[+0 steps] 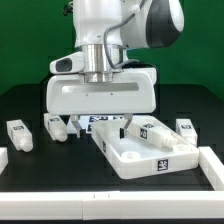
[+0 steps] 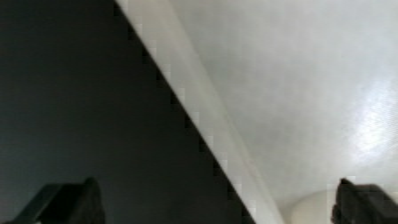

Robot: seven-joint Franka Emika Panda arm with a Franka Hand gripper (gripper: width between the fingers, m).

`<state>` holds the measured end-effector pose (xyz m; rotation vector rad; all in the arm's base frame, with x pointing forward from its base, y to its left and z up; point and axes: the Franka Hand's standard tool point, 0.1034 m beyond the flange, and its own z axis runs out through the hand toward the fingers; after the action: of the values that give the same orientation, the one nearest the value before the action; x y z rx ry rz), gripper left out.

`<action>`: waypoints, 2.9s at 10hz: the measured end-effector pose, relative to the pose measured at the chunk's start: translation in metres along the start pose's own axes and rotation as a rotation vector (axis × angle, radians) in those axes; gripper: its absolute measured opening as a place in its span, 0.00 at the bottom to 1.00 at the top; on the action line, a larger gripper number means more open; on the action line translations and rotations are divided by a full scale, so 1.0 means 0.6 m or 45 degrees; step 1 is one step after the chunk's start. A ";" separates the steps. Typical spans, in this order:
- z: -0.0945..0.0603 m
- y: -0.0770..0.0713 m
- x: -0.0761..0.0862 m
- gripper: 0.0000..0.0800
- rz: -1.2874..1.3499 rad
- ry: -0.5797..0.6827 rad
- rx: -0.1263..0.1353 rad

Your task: Assemble desk

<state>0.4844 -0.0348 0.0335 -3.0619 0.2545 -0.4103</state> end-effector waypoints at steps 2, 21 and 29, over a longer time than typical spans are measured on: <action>0.012 -0.024 -0.013 0.81 0.040 -0.243 0.130; 0.046 -0.035 -0.017 0.78 -0.873 -0.188 0.102; 0.034 0.004 0.021 0.06 -0.721 -0.210 0.080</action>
Offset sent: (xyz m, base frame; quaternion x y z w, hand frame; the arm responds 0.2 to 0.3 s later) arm 0.0066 0.0153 -0.0069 0.0260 -0.0636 0.0364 0.9970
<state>0.5017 -0.0389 0.0167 -3.0314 -0.6289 -0.1701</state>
